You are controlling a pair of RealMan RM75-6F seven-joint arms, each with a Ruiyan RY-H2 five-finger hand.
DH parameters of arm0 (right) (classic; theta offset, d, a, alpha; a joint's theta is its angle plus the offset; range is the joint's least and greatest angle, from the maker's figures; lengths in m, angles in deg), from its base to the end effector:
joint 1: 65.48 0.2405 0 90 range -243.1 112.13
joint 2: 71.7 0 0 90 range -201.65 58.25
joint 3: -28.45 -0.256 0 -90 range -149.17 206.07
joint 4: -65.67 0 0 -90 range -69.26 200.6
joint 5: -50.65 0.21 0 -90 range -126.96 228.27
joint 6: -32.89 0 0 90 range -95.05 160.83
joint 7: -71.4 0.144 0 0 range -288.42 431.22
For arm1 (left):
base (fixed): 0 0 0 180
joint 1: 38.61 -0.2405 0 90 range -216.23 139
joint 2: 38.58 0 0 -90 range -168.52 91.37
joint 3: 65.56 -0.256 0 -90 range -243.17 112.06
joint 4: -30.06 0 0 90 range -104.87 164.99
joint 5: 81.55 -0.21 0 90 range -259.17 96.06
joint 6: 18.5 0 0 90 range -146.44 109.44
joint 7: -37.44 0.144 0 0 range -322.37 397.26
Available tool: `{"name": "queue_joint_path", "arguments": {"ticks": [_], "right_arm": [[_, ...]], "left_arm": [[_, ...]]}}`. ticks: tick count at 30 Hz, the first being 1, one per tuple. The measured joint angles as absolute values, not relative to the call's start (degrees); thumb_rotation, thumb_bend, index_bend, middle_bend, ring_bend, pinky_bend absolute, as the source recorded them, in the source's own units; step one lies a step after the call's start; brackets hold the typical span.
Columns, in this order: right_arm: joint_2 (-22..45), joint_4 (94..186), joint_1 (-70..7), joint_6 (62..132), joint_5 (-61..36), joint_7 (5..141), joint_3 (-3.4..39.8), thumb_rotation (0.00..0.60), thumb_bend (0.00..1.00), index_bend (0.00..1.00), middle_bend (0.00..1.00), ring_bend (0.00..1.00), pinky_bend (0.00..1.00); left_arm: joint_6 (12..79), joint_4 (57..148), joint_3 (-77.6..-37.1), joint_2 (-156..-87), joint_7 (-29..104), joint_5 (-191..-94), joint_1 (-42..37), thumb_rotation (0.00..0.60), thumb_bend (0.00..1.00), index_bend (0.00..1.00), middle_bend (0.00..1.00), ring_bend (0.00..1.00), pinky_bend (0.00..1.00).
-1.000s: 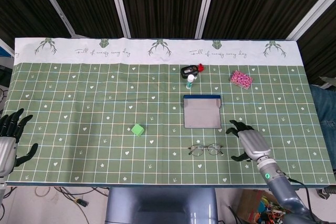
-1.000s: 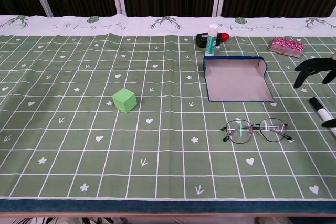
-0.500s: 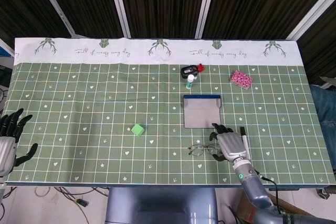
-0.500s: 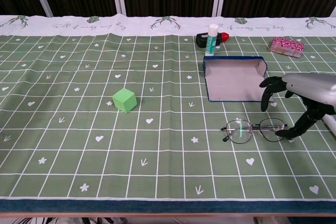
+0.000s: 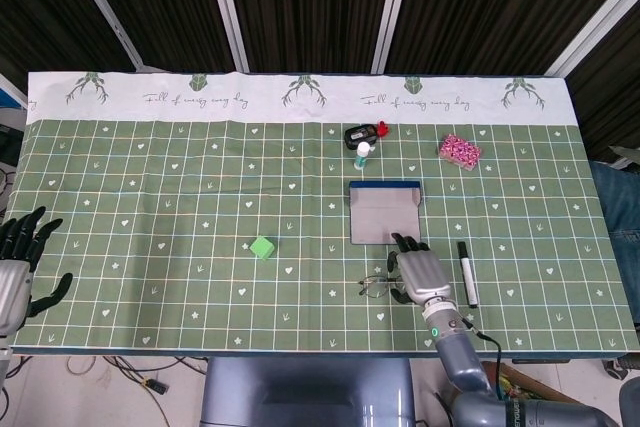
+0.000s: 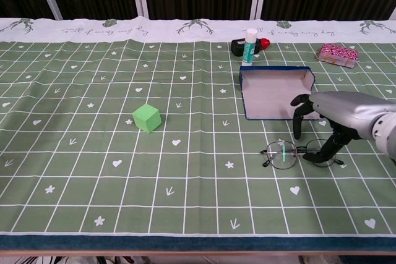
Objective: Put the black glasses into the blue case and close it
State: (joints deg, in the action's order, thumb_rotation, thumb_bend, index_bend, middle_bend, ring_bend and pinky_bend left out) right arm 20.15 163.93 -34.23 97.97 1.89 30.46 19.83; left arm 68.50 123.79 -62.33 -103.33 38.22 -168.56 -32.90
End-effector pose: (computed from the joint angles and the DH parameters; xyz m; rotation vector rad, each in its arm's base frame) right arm -0.1789 -0.2713 -0.0315 1.7172 -1.1377 0.6672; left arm -0.2977 0.1862 0.1577 -1.3807 -0.8741 -0.9705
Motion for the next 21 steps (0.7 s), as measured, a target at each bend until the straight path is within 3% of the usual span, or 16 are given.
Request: {"name": "queue_joint_path", "arguments": {"ticks": [21], "right_arm": [[22.48,161.91,-32.77,99.25,3.2,30.11,20.29,0.6,0.41,0.56,0.1,0.13,0.21]], "left_arm": [[68.34,123.8,-62.24,-103.38,38.47,-168.33,-32.82,0.6,0.31,0.11,0.0,0.0,0.0]]}}
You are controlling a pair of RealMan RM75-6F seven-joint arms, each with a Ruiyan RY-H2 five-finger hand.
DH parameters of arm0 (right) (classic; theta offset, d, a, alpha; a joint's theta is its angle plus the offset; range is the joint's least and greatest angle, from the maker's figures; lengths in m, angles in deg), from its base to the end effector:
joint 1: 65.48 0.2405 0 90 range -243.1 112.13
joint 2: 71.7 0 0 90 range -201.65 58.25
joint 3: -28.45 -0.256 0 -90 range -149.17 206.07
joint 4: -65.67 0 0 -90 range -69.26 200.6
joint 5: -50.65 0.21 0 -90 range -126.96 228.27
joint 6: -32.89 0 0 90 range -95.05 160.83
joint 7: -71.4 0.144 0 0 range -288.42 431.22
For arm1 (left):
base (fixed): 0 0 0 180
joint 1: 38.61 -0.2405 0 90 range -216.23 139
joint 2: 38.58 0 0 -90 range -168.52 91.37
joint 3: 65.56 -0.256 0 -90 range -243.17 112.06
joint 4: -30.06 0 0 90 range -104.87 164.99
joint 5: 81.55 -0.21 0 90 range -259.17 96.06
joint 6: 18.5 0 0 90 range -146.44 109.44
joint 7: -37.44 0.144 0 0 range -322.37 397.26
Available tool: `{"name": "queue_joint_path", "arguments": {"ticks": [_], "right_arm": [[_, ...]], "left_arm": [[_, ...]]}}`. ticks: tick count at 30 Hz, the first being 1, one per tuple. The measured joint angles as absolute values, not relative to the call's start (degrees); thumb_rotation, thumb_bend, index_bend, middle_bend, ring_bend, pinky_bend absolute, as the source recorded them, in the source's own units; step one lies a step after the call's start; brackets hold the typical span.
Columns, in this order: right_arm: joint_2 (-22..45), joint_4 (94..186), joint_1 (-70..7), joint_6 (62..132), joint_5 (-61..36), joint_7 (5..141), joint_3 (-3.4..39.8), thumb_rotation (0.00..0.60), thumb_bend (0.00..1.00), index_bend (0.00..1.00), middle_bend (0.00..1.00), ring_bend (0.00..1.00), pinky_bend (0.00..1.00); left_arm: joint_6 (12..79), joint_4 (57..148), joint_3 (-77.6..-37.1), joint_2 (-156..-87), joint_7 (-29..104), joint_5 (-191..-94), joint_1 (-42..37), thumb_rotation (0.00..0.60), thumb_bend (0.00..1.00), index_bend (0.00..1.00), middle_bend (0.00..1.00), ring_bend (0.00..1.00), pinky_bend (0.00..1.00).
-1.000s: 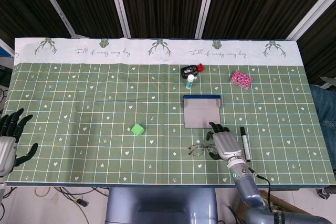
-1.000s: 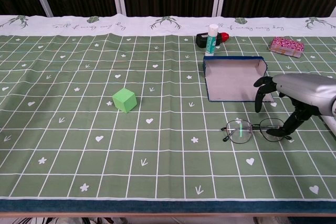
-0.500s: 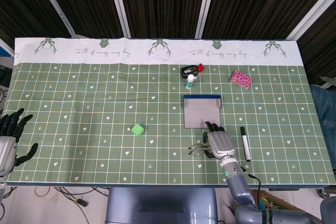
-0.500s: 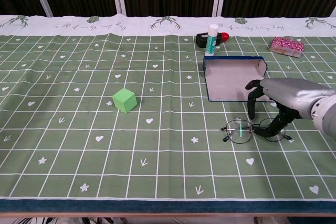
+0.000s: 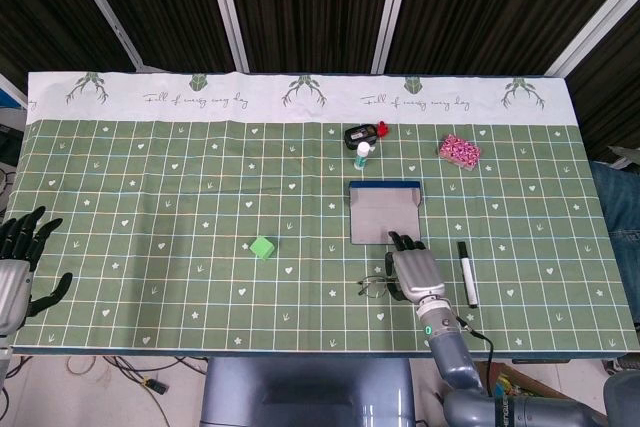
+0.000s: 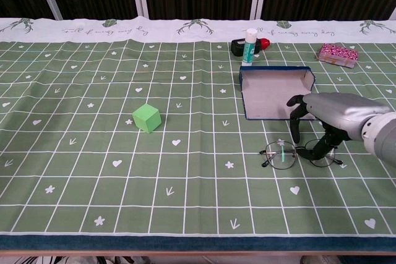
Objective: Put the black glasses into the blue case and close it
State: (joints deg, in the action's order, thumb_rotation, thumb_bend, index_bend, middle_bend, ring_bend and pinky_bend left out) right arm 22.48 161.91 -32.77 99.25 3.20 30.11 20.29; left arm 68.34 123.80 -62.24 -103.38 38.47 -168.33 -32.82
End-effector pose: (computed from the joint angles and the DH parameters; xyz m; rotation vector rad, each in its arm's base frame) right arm -0.1758 -0.2738 -0.0411 1.7108 -1.1324 0.6599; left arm -0.2978 0.1869 0.1575 -1.3799 -0.8734 -0.9663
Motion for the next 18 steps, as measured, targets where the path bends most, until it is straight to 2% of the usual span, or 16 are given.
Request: {"name": "queue_joint_path", "arguments": {"ticks": [18], "right_arm": [[22.65,162.18,-31.9,99.6,4.51,29.42,20.73,0.6,0.44,0.58,0.1,0.13,0.21]], "left_arm": [[68.24,123.76,-62.22,-103.38,38.54,-168.23,-32.78,0.6,0.31,0.11,0.0,0.0,0.0]]}}
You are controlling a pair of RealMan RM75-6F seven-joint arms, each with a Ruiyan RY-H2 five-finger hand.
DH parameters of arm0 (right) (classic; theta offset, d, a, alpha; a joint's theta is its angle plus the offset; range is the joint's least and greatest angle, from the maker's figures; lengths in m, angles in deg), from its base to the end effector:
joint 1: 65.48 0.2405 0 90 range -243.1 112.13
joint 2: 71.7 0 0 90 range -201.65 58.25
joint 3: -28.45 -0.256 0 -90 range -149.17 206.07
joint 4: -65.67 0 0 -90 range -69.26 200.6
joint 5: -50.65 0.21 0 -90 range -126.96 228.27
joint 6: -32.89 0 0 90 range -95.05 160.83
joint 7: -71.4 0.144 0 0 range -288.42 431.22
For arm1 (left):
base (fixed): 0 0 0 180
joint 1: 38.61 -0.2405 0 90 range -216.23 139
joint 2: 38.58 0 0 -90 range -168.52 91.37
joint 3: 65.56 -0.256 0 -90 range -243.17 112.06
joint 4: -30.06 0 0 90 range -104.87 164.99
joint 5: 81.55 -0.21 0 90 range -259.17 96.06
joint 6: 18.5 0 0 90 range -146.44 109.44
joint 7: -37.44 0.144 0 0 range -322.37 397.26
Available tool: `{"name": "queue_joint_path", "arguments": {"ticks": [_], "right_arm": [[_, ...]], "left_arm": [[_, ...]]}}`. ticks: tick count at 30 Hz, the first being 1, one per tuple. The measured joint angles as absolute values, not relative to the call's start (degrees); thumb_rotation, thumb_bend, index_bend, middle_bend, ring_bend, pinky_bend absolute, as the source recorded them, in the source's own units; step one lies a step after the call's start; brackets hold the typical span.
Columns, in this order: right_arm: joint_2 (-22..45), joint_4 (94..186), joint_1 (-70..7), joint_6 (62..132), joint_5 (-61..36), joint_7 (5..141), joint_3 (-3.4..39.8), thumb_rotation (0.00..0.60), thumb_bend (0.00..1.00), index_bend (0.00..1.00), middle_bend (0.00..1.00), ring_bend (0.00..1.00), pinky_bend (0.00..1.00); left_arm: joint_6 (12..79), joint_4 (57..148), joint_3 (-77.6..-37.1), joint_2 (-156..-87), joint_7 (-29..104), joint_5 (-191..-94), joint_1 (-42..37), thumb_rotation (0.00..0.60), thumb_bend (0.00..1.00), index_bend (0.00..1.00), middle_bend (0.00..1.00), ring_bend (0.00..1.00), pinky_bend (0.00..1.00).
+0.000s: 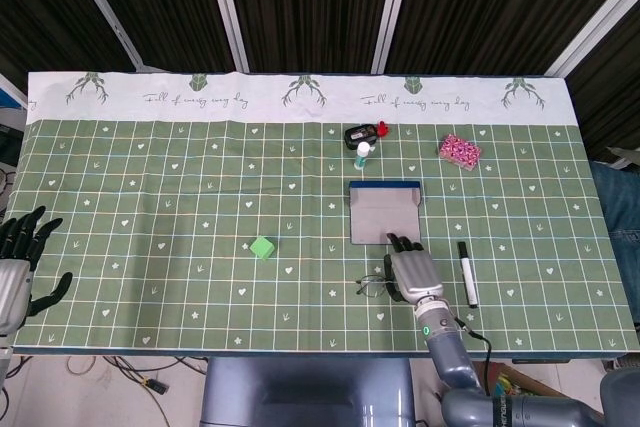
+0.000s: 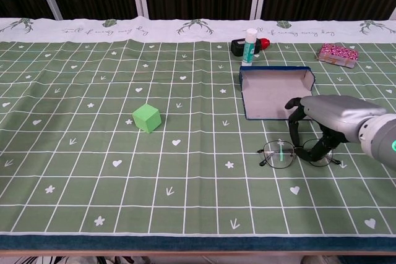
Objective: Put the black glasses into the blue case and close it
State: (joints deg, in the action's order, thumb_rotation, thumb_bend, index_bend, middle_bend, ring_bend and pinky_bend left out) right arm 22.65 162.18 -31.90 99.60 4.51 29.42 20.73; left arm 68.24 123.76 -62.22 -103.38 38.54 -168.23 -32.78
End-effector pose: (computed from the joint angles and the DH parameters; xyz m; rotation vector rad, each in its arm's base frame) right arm -0.1740 -0.2734 -0.0431 1.7198 -1.1330 0.6448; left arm -0.2982 0.1873 0.1574 -1.3802 -0.8733 -0.9636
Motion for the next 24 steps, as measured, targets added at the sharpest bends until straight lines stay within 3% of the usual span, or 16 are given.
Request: {"name": "queue_joint_path", "arguments": {"ticks": [24], "right_arm": [[22.4,163.05,-30.94,100.09,5.68,28.77,21.2,0.6,0.45,0.59,0.1,0.13,0.21]], "left_arm": [[68.15,123.79,-62.24,-103.4,38.84,-168.14,-32.77,0.6,0.31,0.11,0.0,0.0,0.0]]}}
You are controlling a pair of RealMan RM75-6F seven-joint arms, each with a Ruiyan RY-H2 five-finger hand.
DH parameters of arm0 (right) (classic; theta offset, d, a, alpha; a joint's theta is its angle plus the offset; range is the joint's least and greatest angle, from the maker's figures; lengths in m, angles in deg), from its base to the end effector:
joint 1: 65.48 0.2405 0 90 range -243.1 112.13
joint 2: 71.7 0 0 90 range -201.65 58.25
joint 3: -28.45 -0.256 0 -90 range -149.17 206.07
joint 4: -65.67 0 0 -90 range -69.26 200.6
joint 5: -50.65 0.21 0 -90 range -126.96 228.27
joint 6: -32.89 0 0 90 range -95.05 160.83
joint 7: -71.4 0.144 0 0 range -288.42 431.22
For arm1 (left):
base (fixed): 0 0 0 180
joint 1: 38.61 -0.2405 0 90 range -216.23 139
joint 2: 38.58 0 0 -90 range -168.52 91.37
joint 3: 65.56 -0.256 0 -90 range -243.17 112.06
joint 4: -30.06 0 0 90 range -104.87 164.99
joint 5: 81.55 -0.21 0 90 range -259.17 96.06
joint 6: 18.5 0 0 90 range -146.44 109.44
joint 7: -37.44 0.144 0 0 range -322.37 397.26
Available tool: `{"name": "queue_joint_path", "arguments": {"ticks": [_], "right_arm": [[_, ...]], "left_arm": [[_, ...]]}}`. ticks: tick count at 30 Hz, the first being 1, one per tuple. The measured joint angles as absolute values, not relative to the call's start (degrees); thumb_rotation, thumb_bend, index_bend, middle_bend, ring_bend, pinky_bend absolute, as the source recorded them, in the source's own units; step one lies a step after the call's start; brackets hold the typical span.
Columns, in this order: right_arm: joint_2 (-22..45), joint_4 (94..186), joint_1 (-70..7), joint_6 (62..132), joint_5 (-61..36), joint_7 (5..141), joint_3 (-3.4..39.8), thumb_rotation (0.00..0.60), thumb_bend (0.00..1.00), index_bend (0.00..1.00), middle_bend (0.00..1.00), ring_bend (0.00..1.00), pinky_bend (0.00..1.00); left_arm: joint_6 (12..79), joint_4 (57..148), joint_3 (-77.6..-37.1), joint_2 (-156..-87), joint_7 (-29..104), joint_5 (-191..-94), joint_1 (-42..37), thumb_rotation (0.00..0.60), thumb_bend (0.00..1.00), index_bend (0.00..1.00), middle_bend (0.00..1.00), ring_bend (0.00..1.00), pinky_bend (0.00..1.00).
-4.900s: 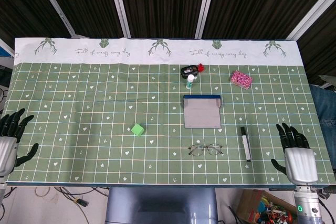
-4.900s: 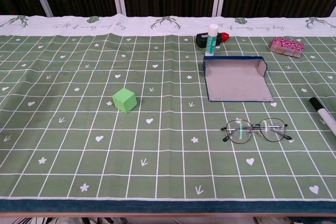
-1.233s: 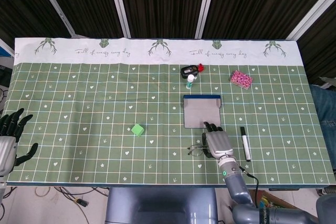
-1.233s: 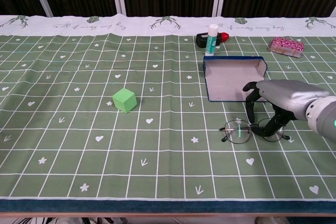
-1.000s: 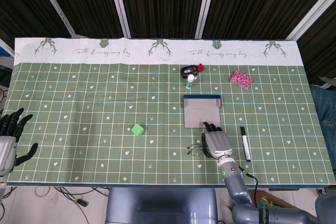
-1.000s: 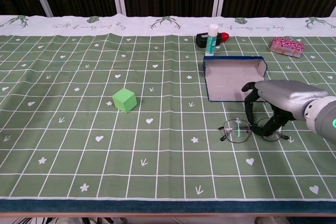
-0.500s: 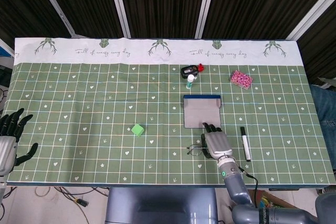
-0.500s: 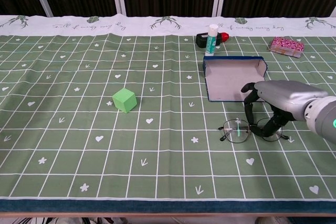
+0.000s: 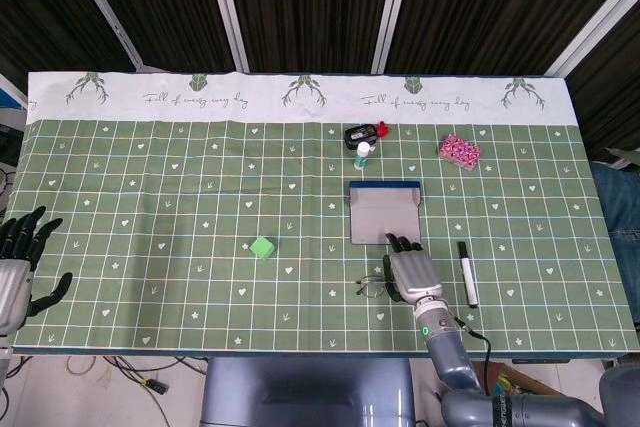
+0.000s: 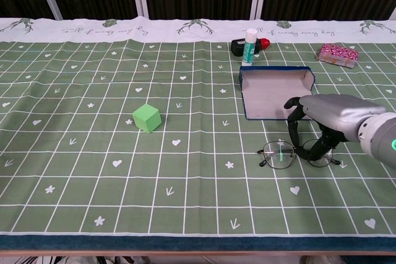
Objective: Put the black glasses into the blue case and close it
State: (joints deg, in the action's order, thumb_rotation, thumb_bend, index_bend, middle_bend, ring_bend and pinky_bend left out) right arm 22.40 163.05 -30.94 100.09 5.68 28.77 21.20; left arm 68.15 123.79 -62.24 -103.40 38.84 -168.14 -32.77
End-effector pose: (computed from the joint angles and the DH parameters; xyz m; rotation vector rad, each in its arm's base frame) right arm -0.1709 -0.2729 -0.0430 1.7308 -1.1310 0.6347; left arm -0.2983 0.1872 0.1571 -1.3816 -0.8720 -0.9584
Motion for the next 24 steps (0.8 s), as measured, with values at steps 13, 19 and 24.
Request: {"name": "queue_joint_path", "arguments": {"ticks": [13,19,24], "right_arm": [[21.92,163.49,-30.66,100.43,6.52,28.54,21.51,0.6,0.47,0.61,0.1,0.13,0.21],[21.66,163.88,-30.58,100.64,6.38,28.58,21.6,0.6,0.48,0.62,0.1,0.13,0.21],[21.33,164.25,-30.38,100.49,6.57,28.79,21.45,0.6,0.48,0.63,0.1,0.13,0.21]], "left_arm": [[68.15,123.77,-62.26,-103.41,38.84,-168.15,-32.77,0.6,0.31,0.11,0.0,0.0,0.0],[68.08,123.79,-62.28,-103.45,38.95,-168.11,-32.75,0.6,0.31,0.11,0.0,0.0,0.0],[68.08,123.84,-62.27,-103.45,38.94,-168.08,-32.76,0.6,0.31,0.11,0.0,0.0,0.0]]}}
